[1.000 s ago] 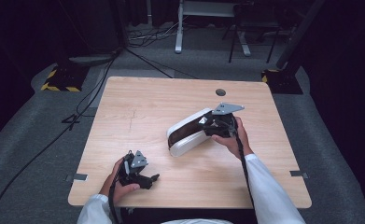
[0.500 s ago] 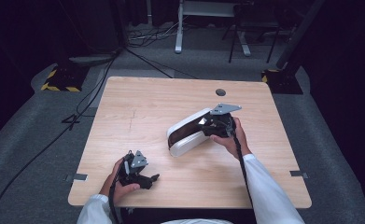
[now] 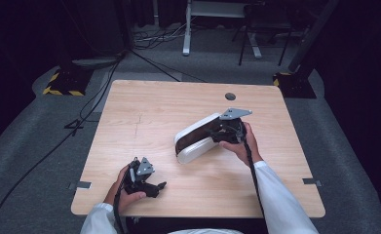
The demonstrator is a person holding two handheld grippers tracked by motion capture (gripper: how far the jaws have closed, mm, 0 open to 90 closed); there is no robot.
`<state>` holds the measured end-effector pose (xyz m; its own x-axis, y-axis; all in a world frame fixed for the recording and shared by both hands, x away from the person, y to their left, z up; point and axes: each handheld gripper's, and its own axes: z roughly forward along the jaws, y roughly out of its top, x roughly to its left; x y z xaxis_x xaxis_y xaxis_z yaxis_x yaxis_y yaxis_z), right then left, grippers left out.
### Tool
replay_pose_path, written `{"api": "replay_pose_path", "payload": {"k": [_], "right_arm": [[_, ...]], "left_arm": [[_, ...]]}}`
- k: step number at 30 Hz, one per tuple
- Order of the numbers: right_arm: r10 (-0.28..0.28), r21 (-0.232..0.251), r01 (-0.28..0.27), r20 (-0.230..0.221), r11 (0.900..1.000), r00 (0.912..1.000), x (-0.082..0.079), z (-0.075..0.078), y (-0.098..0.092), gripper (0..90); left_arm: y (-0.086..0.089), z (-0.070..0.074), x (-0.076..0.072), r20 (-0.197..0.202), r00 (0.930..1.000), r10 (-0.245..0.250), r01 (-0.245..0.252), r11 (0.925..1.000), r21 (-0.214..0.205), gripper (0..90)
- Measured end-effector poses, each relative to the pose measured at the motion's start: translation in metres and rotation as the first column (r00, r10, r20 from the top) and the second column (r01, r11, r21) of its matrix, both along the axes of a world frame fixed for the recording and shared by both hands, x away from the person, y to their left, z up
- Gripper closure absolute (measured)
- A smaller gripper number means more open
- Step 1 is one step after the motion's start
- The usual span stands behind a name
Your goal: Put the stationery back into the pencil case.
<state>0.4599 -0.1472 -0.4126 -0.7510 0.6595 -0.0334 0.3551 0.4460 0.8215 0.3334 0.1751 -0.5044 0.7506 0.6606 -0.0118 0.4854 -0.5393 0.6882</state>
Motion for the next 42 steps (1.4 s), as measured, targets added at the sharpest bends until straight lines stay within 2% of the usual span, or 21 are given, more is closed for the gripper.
{"api": "replay_pose_path", "payload": {"k": [24,42], "right_arm": [[0.004,-0.004,-0.004,0.013,1.0000,0.9999,-0.002,0.007,-0.008,40.5],[0.032,-0.034,-0.031,0.032,0.9989,0.9990,-0.009,0.015,-0.019,34.2]], "left_arm": [[0.000,0.000,0.000,-0.001,1.0000,0.000,0.000,1.0000,-0.001,14.3],[0.000,0.000,0.000,-0.001,1.0000,0.000,0.000,1.0000,-0.001,14.3]]}}
